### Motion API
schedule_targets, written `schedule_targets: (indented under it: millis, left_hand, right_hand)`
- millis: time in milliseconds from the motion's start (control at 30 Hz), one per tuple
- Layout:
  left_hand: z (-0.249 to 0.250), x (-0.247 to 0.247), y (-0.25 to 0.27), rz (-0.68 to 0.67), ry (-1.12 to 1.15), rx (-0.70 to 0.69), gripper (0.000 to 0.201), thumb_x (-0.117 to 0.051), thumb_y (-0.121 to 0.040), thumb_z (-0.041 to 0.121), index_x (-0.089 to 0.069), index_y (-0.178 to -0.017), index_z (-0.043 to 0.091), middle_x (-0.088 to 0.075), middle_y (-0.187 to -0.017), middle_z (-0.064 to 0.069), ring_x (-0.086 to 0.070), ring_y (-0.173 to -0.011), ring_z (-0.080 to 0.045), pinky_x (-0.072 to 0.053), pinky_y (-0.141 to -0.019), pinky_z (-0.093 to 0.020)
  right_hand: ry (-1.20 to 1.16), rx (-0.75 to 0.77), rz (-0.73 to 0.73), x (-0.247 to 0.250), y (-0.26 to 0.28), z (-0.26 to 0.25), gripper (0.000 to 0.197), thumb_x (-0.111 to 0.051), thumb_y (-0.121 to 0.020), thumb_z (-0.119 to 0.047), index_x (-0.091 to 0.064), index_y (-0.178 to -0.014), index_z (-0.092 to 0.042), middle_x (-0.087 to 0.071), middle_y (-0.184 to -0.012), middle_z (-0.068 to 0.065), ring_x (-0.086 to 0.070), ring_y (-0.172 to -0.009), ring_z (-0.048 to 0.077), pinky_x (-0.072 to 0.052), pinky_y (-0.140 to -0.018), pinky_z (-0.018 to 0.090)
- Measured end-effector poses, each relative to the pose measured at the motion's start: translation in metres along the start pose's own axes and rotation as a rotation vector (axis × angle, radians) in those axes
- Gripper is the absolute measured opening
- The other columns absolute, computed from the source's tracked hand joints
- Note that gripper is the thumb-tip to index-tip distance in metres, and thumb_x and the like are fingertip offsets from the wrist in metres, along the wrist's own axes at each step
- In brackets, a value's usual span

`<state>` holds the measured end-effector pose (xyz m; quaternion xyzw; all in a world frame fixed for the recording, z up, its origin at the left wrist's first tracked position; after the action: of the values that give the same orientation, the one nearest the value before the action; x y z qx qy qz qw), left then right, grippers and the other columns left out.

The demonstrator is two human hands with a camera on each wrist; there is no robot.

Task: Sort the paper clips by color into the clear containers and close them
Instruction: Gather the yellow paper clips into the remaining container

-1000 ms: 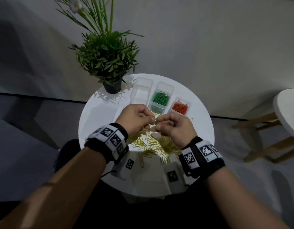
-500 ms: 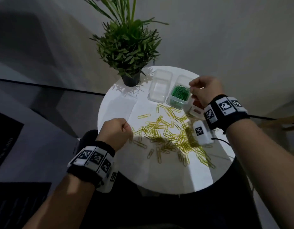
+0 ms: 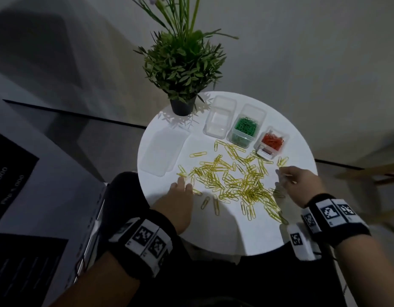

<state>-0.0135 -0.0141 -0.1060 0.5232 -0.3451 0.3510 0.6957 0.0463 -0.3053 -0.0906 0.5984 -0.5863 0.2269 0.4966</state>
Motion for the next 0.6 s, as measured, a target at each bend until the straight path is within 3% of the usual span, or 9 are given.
schedule_targets:
  millis: [100, 167, 300, 367, 467, 533, 600]
  left_hand:
    - [0.013, -0.013, 0.005, -0.059, -0.088, 0.001, 0.065, -0.032, -0.094, 0.007, 0.000, -0.151, 0.007, 0.010, -0.159, -0.016, -0.001, -0.147, -0.030, -0.024, -0.116, -0.043]
    - [0.020, -0.017, 0.009, -0.087, -0.094, -0.009, 0.067, -0.030, -0.093, 0.008, 0.001, -0.152, 0.016, 0.013, -0.159, -0.017, 0.004, -0.147, -0.033, -0.022, -0.115, -0.045]
    - [0.026, -0.019, 0.015, -0.123, -0.113, -0.033, 0.074, -0.032, -0.090, 0.008, 0.003, -0.151, 0.033, 0.015, -0.156, -0.024, 0.005, -0.145, -0.040, -0.024, -0.113, -0.049]
    - [0.023, -0.015, 0.015, -0.069, -0.126, -0.057, 0.076, -0.033, -0.090, 0.006, 0.004, -0.152, 0.029, 0.007, -0.157, -0.025, -0.003, -0.146, -0.038, -0.030, -0.111, -0.046]
    - [0.012, 0.005, 0.000, -0.030, -0.069, -0.048, 0.074, -0.032, -0.092, 0.004, 0.007, -0.153, 0.018, 0.002, -0.159, -0.019, -0.007, -0.147, -0.031, -0.032, -0.110, -0.044]
    - [0.008, 0.022, -0.020, -0.042, 0.009, -0.034, 0.073, -0.036, -0.091, 0.002, 0.003, -0.153, 0.013, 0.002, -0.160, -0.015, -0.008, -0.147, -0.028, -0.028, -0.114, -0.044]
    - [0.012, 0.039, -0.043, -0.027, -0.005, -0.053, 0.073, -0.042, -0.089, 0.002, -0.005, -0.152, 0.008, -0.002, -0.159, -0.016, -0.014, -0.145, -0.029, -0.030, -0.113, -0.045]
  right_hand:
    - [0.169, 0.017, -0.086, -0.007, 0.002, -0.013, 0.038, -0.053, -0.090, -0.004, -0.058, -0.127, -0.009, -0.055, -0.135, 0.012, -0.054, -0.118, 0.032, -0.039, -0.094, 0.028]
    - [0.229, 0.046, -0.096, -0.011, 0.007, -0.023, 0.035, -0.048, -0.090, -0.001, -0.057, -0.124, -0.005, -0.045, -0.145, 0.011, -0.052, -0.121, 0.034, -0.038, -0.099, 0.032]
    - [0.254, 0.107, -0.191, -0.027, 0.024, -0.033, 0.053, -0.045, -0.091, -0.001, -0.044, -0.141, -0.018, -0.027, -0.156, 0.000, -0.040, -0.136, 0.026, -0.029, -0.113, 0.030]
    - [0.192, 0.142, -0.204, -0.032, 0.031, -0.034, 0.055, -0.045, -0.091, 0.000, -0.046, -0.141, -0.022, -0.030, -0.155, -0.003, -0.037, -0.138, 0.022, -0.025, -0.113, 0.025]
    - [0.134, 0.128, -0.081, -0.020, 0.028, -0.034, 0.045, -0.046, -0.095, -0.010, -0.050, -0.138, -0.024, -0.042, -0.149, -0.002, -0.044, -0.133, 0.022, -0.029, -0.108, 0.024]
    - [0.200, 0.102, -0.047, -0.008, 0.024, -0.038, 0.038, -0.040, -0.100, -0.019, -0.050, -0.137, -0.015, -0.051, -0.141, 0.008, -0.051, -0.125, 0.028, -0.036, -0.104, 0.030]
    - [0.281, 0.110, -0.105, -0.005, 0.017, -0.044, 0.035, -0.037, -0.099, -0.011, -0.050, -0.130, -0.005, -0.054, -0.132, 0.016, -0.055, -0.115, 0.033, -0.043, -0.097, 0.035]
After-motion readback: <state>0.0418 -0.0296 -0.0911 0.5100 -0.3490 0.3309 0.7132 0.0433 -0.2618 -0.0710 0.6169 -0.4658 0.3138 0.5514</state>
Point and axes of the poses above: each hand's wrist, its own y-axis away from the middle knuckle, its own x-axis out of the back of the hand, z = x × y, the point moved 3 cm from there along -y, towards the middle knuckle
